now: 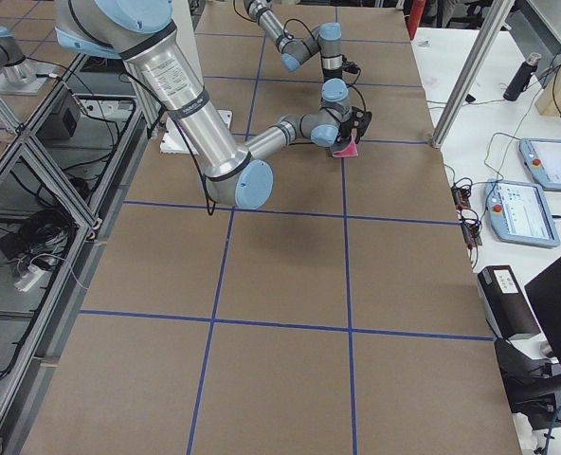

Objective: Fold towel twice with both arms
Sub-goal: 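Lay the folded edge down and open both grippers, raising them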

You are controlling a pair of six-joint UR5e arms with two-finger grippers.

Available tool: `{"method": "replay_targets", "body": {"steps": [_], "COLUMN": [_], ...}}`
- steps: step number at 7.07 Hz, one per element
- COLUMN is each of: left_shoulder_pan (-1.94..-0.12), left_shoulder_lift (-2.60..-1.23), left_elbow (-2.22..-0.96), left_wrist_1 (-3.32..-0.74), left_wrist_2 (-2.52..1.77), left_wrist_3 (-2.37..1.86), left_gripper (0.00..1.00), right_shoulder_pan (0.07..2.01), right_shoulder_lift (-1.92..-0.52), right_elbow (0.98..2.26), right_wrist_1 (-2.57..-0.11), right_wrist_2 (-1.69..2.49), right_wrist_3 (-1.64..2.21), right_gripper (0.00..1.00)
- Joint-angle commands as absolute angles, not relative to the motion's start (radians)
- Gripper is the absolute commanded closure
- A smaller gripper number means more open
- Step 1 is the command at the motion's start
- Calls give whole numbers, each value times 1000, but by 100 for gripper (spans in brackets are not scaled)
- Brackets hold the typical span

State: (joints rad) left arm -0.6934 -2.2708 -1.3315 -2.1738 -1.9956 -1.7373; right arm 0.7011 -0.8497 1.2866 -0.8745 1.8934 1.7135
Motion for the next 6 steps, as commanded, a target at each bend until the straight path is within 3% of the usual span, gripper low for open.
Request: {"method": "replay_targets", "body": {"steps": [1, 2, 3, 4, 5, 6], "left_shoulder_pan": [-693, -693, -693, -693, -692, -692], "left_shoulder_lift": [-2273, -2273, -2273, -2273, -2276, -2276], "left_elbow": [-1327, -1327, -1325, -1325, -1325, -1325], "left_wrist_1": [-2175, -2174, -2175, -2175, -2174, -2175], "left_wrist_2": [-1983, -1983, -1983, -1977, -1945, -1945], "left_wrist_3": [-1738, -1738, -1740, -1736, -1736, -1736], "left_gripper": [100, 100, 94, 24, 0, 0], "right_shoulder_pan": [701, 701, 701, 701, 701, 701], "right_shoulder_lift": [-847, -847, -847, -847, -847, -847], "right_elbow": [1278, 1276, 1276, 1276, 1276, 1275], "right_wrist_1": [-873, -873, -873, -873, -873, -873], "right_wrist_2": [1882, 1882, 1881, 1881, 1881, 1881], "right_wrist_3": [1712, 1712, 1712, 1712, 1712, 1713], "right_gripper": [100, 100, 100, 60, 2, 1]}}
